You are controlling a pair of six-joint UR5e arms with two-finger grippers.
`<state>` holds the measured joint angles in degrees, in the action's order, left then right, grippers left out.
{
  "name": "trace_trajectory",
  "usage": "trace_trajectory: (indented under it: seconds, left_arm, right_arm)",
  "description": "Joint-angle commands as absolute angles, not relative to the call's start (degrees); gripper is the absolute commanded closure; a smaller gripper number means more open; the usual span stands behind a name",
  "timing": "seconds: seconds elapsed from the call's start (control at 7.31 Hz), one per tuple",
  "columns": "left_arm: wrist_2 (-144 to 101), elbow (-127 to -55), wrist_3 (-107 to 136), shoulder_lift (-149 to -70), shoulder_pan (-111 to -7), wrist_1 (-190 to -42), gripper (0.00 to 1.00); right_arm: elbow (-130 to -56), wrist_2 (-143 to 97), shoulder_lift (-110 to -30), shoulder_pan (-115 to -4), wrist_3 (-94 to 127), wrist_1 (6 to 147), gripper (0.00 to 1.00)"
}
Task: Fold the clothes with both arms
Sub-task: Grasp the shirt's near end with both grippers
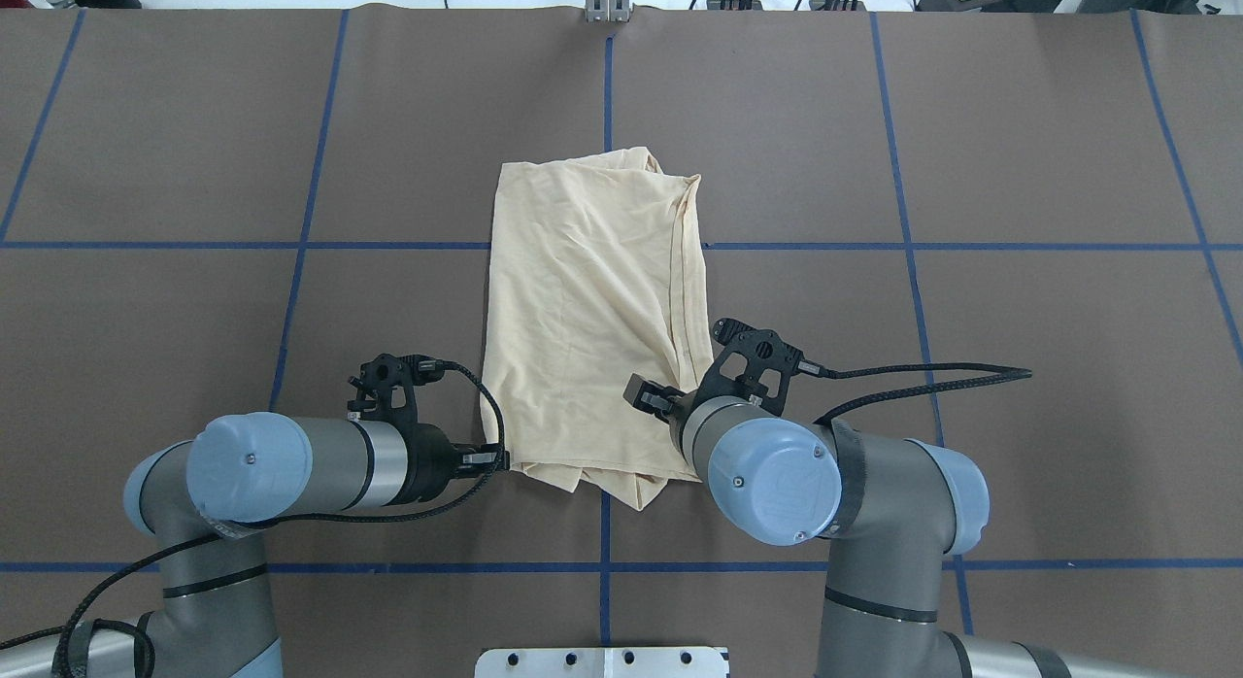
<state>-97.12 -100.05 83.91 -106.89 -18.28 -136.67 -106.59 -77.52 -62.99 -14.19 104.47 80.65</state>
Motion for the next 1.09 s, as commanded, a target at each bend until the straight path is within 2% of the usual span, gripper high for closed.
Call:
trace_trajectory:
  seconds: [0.0, 0.27, 0.41, 0.96]
  left_arm:
    - [-97.0, -100.1, 83.9, -106.9, -18.3, -136.7, 1.00]
    - [-97.0, -100.2, 83.9, -106.9, -18.3, -136.7, 1.00]
    - [-96.9, -100.2, 83.9, -107.0, -18.3, -136.7, 1.00]
    - [-96.7, -100.1, 83.9, -106.9, -18.3, -136.7, 1.00]
  right_arm:
    - [-104.7, -75.4, -61.8, -11.7, 109.4, 81.3, 0.10]
    - [-101.9, -74.8, -60.2, -11.3, 111.8, 81.1, 0.23]
    - [-101.9, -74.7, -60.3, -11.0, 112.3, 81.2, 0.26]
    - [-101.9, -74.8, -60.9, -9.1, 112.2, 81.5, 0.20]
